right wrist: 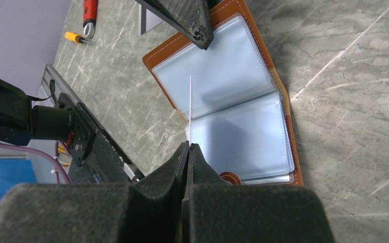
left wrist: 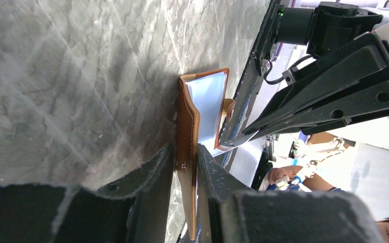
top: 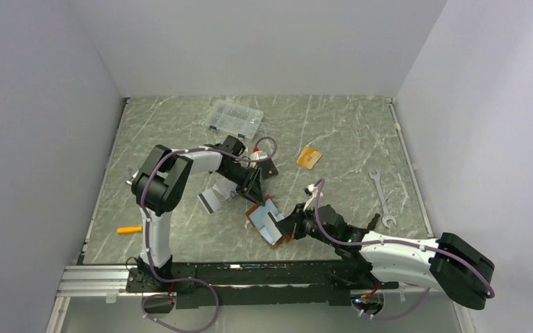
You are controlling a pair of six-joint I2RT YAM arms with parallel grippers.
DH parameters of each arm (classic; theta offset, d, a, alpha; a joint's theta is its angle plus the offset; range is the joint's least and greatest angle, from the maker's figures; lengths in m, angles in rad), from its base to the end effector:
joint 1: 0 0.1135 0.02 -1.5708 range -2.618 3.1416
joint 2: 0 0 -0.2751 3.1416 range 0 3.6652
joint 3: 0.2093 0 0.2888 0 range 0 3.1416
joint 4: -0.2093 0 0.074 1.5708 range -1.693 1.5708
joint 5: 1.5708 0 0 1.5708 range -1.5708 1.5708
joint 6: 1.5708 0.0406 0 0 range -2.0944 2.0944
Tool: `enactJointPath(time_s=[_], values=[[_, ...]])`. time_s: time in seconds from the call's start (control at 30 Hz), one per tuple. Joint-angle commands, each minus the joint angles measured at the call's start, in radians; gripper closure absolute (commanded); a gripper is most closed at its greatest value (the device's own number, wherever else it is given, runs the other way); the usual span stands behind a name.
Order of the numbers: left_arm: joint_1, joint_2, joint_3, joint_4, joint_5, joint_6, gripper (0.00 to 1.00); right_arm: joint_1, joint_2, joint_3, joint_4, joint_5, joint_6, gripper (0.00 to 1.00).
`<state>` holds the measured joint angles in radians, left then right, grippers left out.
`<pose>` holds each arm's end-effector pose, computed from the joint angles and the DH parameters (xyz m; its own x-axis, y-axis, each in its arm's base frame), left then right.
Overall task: Put the credit cards into the card holder
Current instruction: Open the card holder at the center of the board, then insert the credit card into the card holder.
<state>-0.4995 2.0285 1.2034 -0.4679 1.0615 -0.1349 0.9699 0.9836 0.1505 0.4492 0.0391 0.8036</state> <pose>0.3368 -0.2242 0.1033 -0.8962 0.4143 -0.1588 0.3262 0.3724 -0.8689 0.1190 0.1709 0.1309 -0.7255 0.2138 -0.6541 -0.4054 0.6353 0.6573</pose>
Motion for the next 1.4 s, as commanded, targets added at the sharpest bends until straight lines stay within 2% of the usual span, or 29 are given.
enactJointPath(time_s=[0.0,0.17,0.33,0.53,0.67,0.83,1.13,1.37], values=[[-0.009,0.020,0.038,-0.027,-0.004,0.044,0.75,-0.005,-0.018,-0.007,0.005,-0.004,-0.008,1.00],[-0.013,0.036,0.008,0.001,0.049,0.018,0.91,-0.008,-0.090,-0.025,-0.071,0.021,0.001,1.00],[-0.034,0.031,-0.028,0.067,0.082,-0.040,0.94,-0.017,-0.169,-0.023,-0.173,0.042,0.015,1.00],[-0.047,0.013,-0.052,0.099,0.086,-0.078,1.00,-0.018,-0.131,0.022,-0.261,0.041,0.025,1.00],[-0.025,-0.037,-0.114,0.214,0.069,-0.217,1.00,-0.020,-0.083,0.072,-0.290,0.054,0.021,1.00],[0.055,-0.158,-0.190,0.403,-0.061,-0.390,1.00,-0.027,-0.069,0.168,-0.382,0.125,-0.027,1.00],[0.046,-0.217,-0.242,0.437,-0.149,-0.436,1.00,-0.029,0.093,0.392,-0.568,0.186,-0.147,1.00],[0.044,-0.238,-0.268,0.424,-0.177,-0.418,1.00,0.020,0.193,0.503,-0.682,0.299,-0.210,1.00]])
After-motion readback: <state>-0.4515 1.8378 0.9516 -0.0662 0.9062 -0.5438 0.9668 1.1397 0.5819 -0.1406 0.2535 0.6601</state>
